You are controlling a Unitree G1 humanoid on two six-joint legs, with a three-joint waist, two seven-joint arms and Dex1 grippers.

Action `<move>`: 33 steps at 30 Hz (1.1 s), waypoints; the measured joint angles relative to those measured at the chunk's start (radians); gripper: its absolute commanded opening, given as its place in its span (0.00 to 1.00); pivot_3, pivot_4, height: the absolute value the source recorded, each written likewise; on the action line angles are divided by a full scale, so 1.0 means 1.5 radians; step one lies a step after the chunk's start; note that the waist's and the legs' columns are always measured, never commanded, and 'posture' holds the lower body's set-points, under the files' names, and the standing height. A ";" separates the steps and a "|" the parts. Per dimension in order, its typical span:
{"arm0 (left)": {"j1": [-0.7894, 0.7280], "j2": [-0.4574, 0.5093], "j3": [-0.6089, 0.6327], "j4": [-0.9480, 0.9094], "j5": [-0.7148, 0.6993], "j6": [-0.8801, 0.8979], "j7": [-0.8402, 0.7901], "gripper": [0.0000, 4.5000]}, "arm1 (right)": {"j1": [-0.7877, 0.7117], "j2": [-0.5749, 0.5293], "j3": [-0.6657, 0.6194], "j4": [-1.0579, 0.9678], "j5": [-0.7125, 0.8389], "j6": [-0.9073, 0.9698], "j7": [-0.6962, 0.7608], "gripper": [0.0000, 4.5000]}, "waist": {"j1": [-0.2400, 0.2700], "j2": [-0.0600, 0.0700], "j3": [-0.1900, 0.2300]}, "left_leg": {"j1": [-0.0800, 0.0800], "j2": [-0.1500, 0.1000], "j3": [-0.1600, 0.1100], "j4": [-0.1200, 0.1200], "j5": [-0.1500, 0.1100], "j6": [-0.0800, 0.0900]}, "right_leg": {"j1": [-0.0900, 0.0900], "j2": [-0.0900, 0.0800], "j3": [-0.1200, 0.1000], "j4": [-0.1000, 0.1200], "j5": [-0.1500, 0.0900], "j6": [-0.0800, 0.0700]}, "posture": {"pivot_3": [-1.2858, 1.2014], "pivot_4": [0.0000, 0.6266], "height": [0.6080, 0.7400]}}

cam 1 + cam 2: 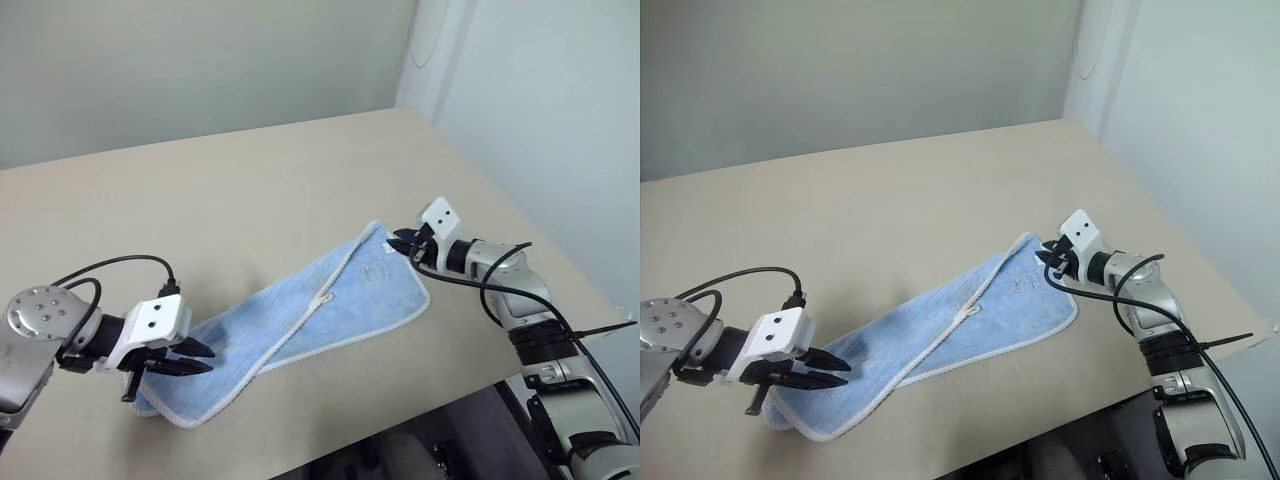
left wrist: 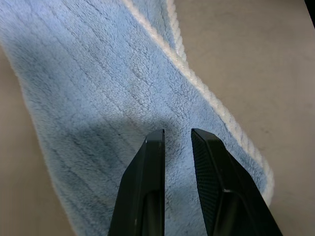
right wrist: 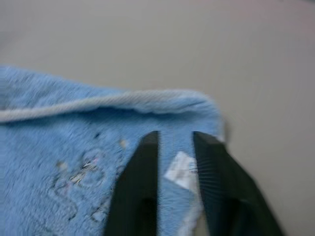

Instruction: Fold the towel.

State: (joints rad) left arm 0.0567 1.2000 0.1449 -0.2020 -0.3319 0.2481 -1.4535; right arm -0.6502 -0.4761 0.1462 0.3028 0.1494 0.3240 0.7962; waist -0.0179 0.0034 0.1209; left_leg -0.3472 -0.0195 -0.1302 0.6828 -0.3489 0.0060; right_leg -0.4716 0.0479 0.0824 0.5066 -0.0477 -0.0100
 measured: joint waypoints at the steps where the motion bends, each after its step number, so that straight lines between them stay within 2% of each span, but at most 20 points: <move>1: 0.005 0.000 0.000 -0.003 0.000 0.001 0.001 0.21 | -0.009 0.000 0.001 0.014 -0.009 -0.007 0.001 0.60 | 0.000 0.000 0.000 | 0.000 0.000 0.000 0.000 0.000 0.000 | 0.000 0.000 0.000 0.000 0.000 0.000 | 0.52 0.24 1.00; 2: 0.008 0.000 0.001 -0.007 -0.001 0.001 0.002 0.21 | -0.015 -0.001 0.001 0.021 -0.014 -0.011 0.001 0.67 | 0.000 0.000 0.000 | 0.000 0.000 0.000 0.000 0.000 0.000 | 0.000 0.000 0.000 0.000 0.000 -0.001 | 0.52 0.24 1.00; 4: 0.013 0.000 0.004 -0.021 -0.008 0.003 0.001 0.21 | -0.026 -0.001 0.000 0.021 -0.017 -0.015 0.001 0.67 | 0.000 0.000 0.000 | 0.000 0.000 0.000 0.000 0.001 -0.001 | 0.000 0.000 0.000 0.000 0.001 -0.001 | 0.52 0.24 1.00; 7: 0.020 0.001 0.010 -0.032 -0.020 0.009 -0.004 0.34 | -0.018 0.004 -0.008 -0.016 -0.016 -0.011 -0.005 0.68 | 0.001 0.000 0.000 | 0.001 0.000 0.000 0.000 0.001 -0.001 | 0.001 0.000 -0.001 0.000 0.001 -0.001 | 0.52 0.24 1.00; 15: 0.031 0.025 0.011 -0.067 -0.014 -0.011 -0.020 0.97 | 0.087 0.042 -0.037 -0.168 0.012 0.072 -0.062 0.68 | 0.001 0.000 0.000 | 0.001 0.001 0.000 0.001 0.001 -0.002 | 0.001 0.000 -0.001 0.000 0.001 -0.001 | 0.52 0.24 1.00; 25: 0.064 0.027 0.003 -0.076 0.069 -0.153 -0.016 0.97 | 0.140 0.062 -0.059 -0.251 0.032 0.132 -0.117 0.68 | 0.000 0.000 0.000 | 0.000 0.001 0.000 0.000 0.000 -0.004 | 0.001 0.000 -0.001 -0.001 0.000 -0.001 | 0.52 0.24 1.00; 33: 0.088 0.026 -0.013 -0.068 0.114 -0.201 -0.002 0.97 | 0.149 0.068 -0.059 -0.267 0.036 0.142 -0.131 0.68 | 0.000 0.000 0.000 | 0.000 0.001 0.000 0.000 0.000 -0.004 | 0.001 0.000 -0.001 -0.001 0.000 0.000 | 0.52 0.24 1.00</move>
State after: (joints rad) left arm 0.1883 1.2397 0.1259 -0.3044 -0.1609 -0.0533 -1.4571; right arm -0.4273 -0.3742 0.0575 -0.0979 0.2028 0.5377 0.5996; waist -0.0176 0.0038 0.1209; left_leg -0.3472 -0.0176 -0.1300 0.6830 -0.3488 0.0005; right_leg -0.4703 0.0484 0.0807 0.5050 -0.0473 -0.0106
